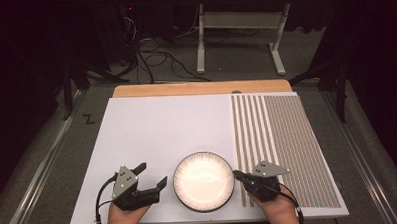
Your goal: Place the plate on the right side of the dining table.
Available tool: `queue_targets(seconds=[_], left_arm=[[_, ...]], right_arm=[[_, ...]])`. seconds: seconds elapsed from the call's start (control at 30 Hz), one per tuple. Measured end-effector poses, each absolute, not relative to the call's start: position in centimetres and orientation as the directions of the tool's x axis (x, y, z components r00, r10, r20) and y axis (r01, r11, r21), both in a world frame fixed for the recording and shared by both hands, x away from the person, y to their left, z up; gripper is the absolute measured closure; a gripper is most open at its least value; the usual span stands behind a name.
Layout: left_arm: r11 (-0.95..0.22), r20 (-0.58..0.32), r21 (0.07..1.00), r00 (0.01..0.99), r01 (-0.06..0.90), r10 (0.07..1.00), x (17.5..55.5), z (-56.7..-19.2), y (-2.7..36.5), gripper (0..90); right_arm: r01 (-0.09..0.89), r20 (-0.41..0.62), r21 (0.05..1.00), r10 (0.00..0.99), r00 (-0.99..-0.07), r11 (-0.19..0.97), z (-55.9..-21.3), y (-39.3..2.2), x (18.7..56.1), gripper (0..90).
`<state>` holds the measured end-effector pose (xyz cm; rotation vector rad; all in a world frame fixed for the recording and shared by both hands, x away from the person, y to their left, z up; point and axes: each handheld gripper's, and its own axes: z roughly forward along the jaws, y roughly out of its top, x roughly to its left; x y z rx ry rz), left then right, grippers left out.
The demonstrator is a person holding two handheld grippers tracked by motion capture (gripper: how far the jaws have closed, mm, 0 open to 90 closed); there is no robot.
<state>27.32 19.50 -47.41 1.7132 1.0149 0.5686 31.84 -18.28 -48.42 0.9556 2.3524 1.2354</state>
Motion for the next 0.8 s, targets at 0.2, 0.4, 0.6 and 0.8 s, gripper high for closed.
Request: queue_targets(seconds=[0.2, 0.4, 0.6, 0.8], left_arm=[[-0.131, -0.087, 0.925, 0.534, 0.356, 0.841, 27.31, -47.45, 19.45, 17.1], [-0.131, -0.089, 0.924, 0.534, 0.359, 0.841, 27.36, -47.5, 19.47, 17.1], [-0.134, -0.09, 0.923, 0.54, 0.361, 0.837, 27.38, -47.56, 19.4, 17.2], [-0.134, -0.091, 0.922, 0.54, 0.363, 0.837, 27.4, -47.59, 19.38, 17.2]], right_arm=[[0.42, 0.032, 0.814, 0.692, -0.722, 0.401, -48.46, -18.18, 31.83, 90.0], [0.418, 0.031, 0.816, 0.694, -0.72, 0.398, -48.48, -18.13, 31.81, 90.0], [0.427, 0.04, 0.814, 0.694, -0.719, 0.394, -48.38, -18.1, 31.74, 90.0], [0.42, 0.037, 0.815, 0.687, -0.726, 0.4, -48.31, -18.02, 31.66, 90.0]])
